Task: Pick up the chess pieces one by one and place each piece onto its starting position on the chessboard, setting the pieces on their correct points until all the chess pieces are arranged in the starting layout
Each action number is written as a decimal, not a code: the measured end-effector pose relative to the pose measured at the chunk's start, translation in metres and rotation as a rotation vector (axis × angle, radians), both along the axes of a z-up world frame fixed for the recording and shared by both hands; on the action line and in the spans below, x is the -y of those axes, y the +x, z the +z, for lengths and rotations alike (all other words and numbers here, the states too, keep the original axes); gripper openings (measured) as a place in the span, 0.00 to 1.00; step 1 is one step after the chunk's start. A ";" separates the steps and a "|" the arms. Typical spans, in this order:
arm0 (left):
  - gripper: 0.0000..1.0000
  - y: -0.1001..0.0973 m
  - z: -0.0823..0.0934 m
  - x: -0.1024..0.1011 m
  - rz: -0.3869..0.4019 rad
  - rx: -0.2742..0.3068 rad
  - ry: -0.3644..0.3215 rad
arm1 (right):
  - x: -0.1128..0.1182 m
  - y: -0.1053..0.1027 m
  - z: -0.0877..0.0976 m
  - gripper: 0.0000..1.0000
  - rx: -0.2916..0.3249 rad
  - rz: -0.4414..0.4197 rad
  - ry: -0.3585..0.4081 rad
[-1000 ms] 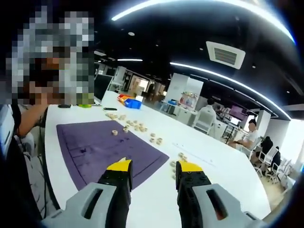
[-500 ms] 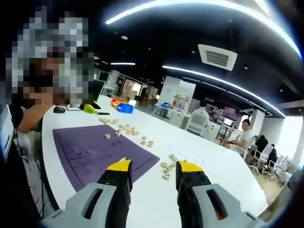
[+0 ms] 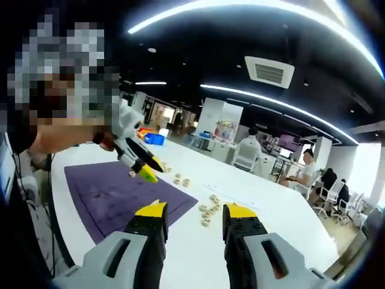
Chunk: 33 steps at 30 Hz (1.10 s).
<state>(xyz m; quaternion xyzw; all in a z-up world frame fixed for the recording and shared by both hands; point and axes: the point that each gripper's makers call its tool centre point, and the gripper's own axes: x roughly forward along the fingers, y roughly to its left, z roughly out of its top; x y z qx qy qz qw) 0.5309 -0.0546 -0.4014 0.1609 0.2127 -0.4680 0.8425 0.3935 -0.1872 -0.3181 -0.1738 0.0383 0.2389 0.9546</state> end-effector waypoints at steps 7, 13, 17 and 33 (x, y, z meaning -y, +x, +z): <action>0.25 0.037 -0.048 0.044 0.001 -0.046 0.084 | -0.001 -0.001 0.000 0.37 0.002 0.013 0.012; 0.23 0.070 -0.084 0.063 0.046 -0.067 0.111 | 0.013 0.003 -0.011 0.37 -0.037 -0.025 -0.008; 0.22 0.076 -0.093 0.077 0.034 -0.065 0.101 | 0.014 0.002 -0.015 0.37 -0.055 -0.023 -0.014; 0.20 0.096 -0.098 0.115 0.101 -0.121 -0.011 | 0.017 0.004 -0.012 0.37 -0.040 -0.024 0.000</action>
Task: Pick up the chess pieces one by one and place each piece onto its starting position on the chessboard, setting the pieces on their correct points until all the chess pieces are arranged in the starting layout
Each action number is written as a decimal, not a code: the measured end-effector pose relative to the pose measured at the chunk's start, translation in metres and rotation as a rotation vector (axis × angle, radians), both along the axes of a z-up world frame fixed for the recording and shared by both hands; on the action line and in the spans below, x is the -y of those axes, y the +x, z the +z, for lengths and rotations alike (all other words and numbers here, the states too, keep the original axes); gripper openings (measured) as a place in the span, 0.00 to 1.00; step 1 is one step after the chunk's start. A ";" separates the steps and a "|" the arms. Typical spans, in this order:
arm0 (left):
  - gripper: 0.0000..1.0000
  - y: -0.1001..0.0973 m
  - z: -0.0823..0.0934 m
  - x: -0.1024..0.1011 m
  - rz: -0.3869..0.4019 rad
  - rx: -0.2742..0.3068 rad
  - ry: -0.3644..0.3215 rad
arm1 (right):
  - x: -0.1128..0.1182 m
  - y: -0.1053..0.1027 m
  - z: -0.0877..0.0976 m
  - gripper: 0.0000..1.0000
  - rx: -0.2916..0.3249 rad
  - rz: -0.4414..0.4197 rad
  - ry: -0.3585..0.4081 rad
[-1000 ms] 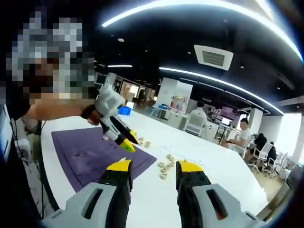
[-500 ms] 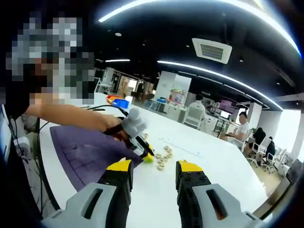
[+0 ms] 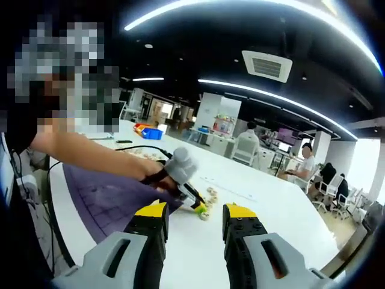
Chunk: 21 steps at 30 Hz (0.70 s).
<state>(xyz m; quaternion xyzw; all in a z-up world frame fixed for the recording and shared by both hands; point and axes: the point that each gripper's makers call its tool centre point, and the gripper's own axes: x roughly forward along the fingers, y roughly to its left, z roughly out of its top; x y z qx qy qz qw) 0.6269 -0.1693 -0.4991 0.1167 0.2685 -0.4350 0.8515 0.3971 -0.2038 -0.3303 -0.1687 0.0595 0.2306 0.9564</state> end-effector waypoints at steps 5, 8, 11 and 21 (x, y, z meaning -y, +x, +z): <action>0.19 -0.008 0.007 -0.013 0.014 0.003 -0.015 | 0.001 -0.002 0.003 0.37 0.008 -0.001 0.000; 0.19 -0.019 0.025 -0.036 0.000 0.035 -0.018 | 0.001 -0.002 0.003 0.37 0.014 -0.002 0.000; 0.19 -0.037 0.047 -0.065 0.004 0.031 -0.047 | -0.001 0.001 0.001 0.37 0.006 0.000 -0.004; 0.19 -0.109 0.101 -0.190 0.050 0.025 -0.163 | -0.022 -0.003 -0.003 0.37 -0.001 0.037 -0.038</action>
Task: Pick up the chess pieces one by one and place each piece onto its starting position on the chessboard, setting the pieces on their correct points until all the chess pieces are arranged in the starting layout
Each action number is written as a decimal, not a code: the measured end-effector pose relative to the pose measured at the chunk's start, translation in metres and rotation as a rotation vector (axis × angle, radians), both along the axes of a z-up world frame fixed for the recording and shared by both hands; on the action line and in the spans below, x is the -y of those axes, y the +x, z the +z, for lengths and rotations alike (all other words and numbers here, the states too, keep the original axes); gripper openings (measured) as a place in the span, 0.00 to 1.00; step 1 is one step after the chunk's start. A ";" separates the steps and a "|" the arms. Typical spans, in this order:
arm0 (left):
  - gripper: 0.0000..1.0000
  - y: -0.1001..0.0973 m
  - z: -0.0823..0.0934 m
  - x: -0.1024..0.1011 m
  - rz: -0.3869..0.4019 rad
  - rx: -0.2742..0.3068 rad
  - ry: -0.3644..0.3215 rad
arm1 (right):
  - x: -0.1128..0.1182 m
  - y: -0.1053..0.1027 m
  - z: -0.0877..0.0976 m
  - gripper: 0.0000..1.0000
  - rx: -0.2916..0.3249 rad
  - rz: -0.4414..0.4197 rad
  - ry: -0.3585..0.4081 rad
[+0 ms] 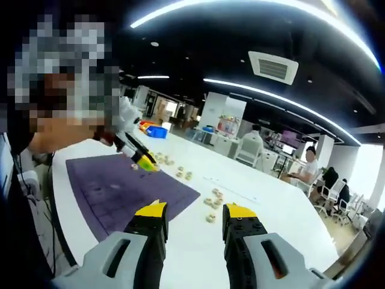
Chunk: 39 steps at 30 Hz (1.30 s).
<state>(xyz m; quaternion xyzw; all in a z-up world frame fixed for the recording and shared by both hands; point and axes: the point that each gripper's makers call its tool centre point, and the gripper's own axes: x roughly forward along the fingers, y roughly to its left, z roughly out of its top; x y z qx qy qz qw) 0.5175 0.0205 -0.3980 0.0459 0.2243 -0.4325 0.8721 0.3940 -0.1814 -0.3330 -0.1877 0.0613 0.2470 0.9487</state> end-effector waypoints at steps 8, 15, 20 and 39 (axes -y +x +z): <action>0.19 -0.041 0.019 -0.090 0.048 0.073 -0.004 | -0.020 0.000 -0.001 0.37 -0.006 0.050 -0.014; 0.19 -0.052 0.006 -0.138 0.128 0.150 0.057 | -0.025 0.003 -0.009 0.37 -0.030 0.067 -0.028; 0.19 -0.057 -0.013 -0.138 0.112 0.133 0.057 | -0.028 0.006 -0.011 0.37 -0.034 0.068 -0.035; 0.20 -0.029 -0.087 -0.132 0.118 -0.031 0.183 | -0.030 0.007 -0.016 0.37 -0.048 0.077 -0.044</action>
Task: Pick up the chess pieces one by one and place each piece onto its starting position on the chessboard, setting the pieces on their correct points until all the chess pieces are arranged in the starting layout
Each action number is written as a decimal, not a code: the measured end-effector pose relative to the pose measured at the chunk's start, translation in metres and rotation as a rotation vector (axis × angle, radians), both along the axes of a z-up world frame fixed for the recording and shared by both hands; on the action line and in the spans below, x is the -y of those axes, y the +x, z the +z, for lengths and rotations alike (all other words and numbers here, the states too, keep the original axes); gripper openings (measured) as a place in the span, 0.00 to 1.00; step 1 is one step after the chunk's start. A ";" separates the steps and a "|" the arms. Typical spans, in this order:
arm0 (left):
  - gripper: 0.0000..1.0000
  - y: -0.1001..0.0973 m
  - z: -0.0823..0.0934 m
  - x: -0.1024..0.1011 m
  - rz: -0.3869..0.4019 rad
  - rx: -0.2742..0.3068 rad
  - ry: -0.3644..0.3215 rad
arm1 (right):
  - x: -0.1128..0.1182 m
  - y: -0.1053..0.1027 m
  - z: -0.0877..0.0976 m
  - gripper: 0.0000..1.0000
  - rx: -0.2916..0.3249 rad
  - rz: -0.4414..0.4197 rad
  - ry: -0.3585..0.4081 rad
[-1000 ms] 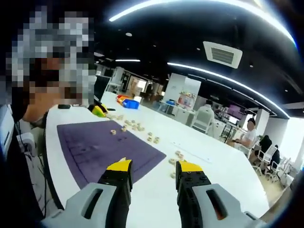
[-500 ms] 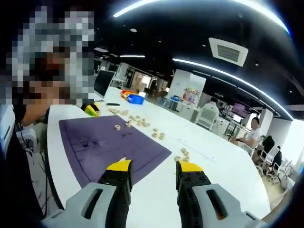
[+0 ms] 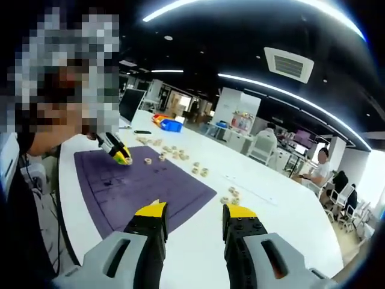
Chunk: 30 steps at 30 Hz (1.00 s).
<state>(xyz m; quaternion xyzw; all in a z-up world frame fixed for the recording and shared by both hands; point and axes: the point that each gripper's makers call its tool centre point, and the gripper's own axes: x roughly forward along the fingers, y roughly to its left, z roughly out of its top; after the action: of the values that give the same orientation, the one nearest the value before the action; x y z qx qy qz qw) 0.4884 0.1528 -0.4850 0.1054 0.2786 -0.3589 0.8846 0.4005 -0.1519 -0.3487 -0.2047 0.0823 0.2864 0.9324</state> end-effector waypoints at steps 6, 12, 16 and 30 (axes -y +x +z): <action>0.20 -0.001 -0.011 0.000 0.007 -0.005 0.041 | 0.000 -0.001 0.001 0.37 0.003 0.000 -0.002; 0.20 0.000 -0.011 0.005 0.008 -0.008 0.014 | -0.005 -0.004 0.000 0.37 0.000 0.017 -0.013; 0.20 -0.001 -0.010 0.005 0.010 0.002 0.011 | -0.006 -0.006 0.000 0.37 -0.001 0.024 -0.013; 0.28 0.003 0.044 -0.009 0.079 0.129 -0.153 | -0.022 -0.017 0.013 0.37 0.011 0.126 0.083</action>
<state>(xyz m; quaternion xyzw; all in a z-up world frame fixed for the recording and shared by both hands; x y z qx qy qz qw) 0.4914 0.1613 -0.4406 0.0494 0.1969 -0.3363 0.9196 0.3835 -0.1295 -0.3359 -0.1721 0.0521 0.3467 0.9206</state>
